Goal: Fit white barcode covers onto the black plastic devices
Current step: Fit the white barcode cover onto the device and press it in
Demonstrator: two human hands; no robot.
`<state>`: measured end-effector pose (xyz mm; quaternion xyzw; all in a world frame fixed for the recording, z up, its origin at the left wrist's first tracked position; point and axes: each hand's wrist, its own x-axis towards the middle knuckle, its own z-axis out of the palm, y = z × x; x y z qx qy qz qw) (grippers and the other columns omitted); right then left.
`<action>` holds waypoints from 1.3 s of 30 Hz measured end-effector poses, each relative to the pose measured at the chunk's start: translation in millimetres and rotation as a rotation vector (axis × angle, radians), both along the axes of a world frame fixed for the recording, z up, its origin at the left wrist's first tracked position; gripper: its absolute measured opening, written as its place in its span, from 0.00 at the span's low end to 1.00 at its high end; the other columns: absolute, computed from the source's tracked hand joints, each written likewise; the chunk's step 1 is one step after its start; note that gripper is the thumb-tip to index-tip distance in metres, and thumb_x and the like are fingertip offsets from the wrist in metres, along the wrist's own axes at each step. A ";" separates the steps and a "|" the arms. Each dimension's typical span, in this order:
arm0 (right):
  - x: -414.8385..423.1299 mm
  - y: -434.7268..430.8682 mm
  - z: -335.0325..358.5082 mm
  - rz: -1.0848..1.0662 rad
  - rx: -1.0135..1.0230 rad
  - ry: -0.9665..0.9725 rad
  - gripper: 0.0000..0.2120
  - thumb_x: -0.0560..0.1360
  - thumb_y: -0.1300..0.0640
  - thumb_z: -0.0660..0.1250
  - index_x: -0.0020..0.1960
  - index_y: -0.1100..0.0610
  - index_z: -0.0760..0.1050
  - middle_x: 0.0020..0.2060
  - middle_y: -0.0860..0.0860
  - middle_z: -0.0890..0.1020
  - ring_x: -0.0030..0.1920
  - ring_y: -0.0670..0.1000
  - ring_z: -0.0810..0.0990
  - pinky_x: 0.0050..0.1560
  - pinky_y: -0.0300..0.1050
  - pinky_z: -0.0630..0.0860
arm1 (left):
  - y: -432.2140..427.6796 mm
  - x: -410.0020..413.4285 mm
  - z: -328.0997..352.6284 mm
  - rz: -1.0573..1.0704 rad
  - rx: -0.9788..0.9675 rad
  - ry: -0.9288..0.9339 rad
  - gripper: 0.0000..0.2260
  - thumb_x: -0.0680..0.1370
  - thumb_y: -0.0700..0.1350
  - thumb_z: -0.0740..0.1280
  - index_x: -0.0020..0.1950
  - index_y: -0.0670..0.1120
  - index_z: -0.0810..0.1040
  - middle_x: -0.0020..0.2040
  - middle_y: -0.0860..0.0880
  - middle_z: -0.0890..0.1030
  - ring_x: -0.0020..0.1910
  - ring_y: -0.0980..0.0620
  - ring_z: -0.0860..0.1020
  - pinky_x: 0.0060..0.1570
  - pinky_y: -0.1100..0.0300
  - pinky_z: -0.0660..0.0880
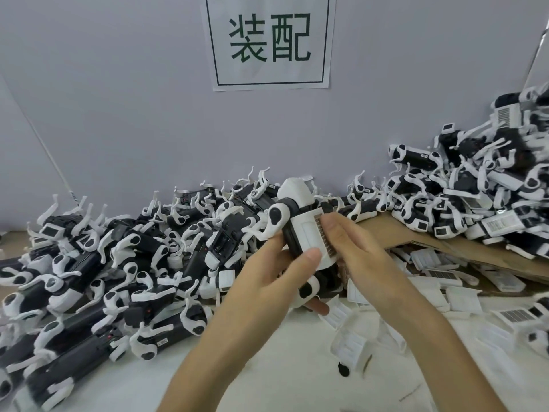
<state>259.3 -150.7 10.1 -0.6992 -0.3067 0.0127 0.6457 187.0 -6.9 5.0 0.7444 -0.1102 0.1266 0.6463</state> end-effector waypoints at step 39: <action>6.5 -48.7 3.8 0.225 -0.278 0.004 0.16 0.76 0.53 0.72 0.63 0.43 0.79 0.49 0.44 0.83 0.45 0.46 0.81 0.44 0.43 0.80 | 51.3 4.2 -7.3 -0.038 0.309 0.010 0.09 0.73 0.61 0.74 0.51 0.61 0.84 0.49 0.54 0.87 0.48 0.55 0.85 0.49 0.64 0.80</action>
